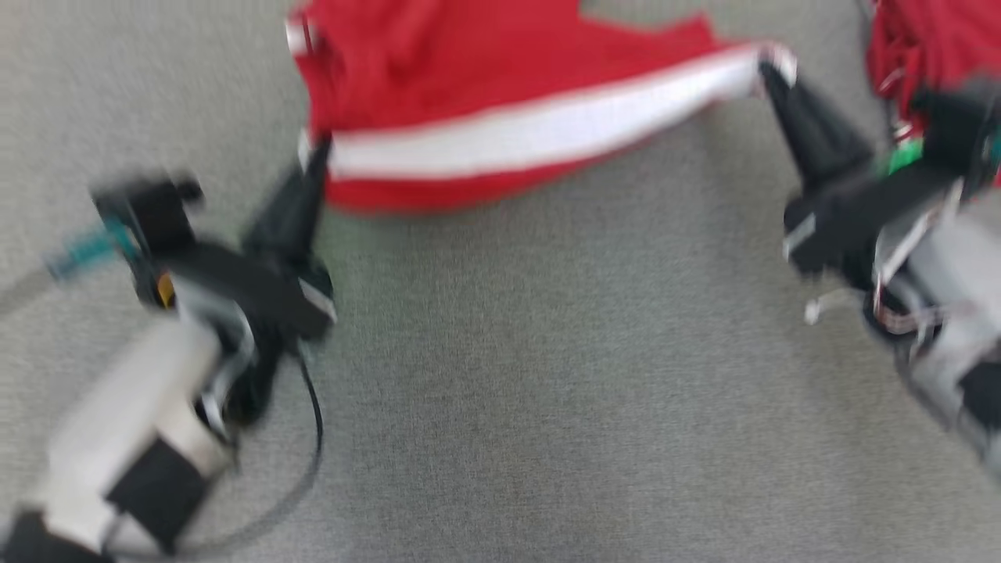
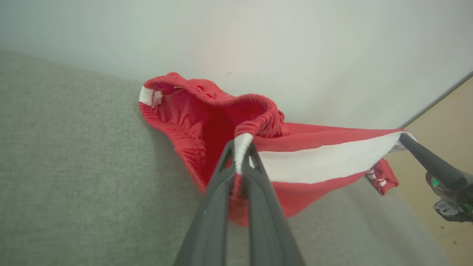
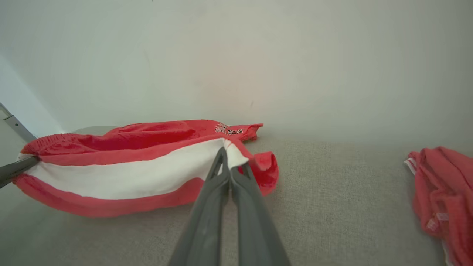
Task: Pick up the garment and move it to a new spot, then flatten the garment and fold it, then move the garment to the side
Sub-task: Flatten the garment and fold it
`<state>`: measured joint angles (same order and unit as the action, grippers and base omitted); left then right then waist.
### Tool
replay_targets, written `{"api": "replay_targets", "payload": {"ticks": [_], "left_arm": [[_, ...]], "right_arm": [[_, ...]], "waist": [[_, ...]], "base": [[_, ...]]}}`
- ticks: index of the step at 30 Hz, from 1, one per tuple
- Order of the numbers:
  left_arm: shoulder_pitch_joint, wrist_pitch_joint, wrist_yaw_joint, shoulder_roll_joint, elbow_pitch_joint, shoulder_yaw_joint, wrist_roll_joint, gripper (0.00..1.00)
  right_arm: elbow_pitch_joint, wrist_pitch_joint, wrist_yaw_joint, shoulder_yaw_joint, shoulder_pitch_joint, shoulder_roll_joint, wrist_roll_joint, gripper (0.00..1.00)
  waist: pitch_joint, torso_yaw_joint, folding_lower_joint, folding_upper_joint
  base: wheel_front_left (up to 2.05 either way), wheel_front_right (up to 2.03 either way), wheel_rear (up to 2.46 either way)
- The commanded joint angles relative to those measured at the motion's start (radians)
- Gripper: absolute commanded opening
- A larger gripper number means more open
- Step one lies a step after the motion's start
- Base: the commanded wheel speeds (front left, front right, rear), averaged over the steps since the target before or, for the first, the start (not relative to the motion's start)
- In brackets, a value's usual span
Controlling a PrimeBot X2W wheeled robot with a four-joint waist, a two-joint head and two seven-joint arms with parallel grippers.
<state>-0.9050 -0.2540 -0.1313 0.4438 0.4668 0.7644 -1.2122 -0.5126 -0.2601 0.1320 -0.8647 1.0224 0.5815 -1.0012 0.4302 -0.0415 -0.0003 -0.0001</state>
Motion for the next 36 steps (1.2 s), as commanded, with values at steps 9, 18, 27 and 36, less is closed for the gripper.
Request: {"api": "replay_targets", "payload": {"ticks": [9,18,27,36], "left_arm": [[0.401,-0.011,0.038,-0.016,-0.173,-0.048,0.144,0.00],[0.693,-0.011,0.067,-0.069,-0.250,-0.101,0.247,0.00],[0.855,-0.011,0.064,-0.078,-0.283,-0.139,0.298,0.00],[0.923,-0.011,0.055,-0.097,-0.300,-0.135,0.325,0.00]], "right_arm": [[0.151,-0.006,-0.003,0.147,-0.483,0.031,0.046,0.00],[0.218,-0.006,-0.003,0.254,-0.811,0.018,0.099,0.00],[0.293,0.034,-0.003,0.338,-1.028,-0.009,0.123,0.00],[0.378,0.104,-0.003,0.456,-1.177,-0.045,0.173,0.00]], "waist": [[-0.241,-0.006,0.0003,0.0001],[-0.345,-0.001,0.0003,0.0001],[-0.405,0.003,0.0003,0.0001],[-0.410,0.020,0.0003,0.0001]], "base": [[0.00,0.00,0.00],[0.00,0.00,0.00],[0.00,0.00,0.00],[0.00,0.00,0.00]]}}
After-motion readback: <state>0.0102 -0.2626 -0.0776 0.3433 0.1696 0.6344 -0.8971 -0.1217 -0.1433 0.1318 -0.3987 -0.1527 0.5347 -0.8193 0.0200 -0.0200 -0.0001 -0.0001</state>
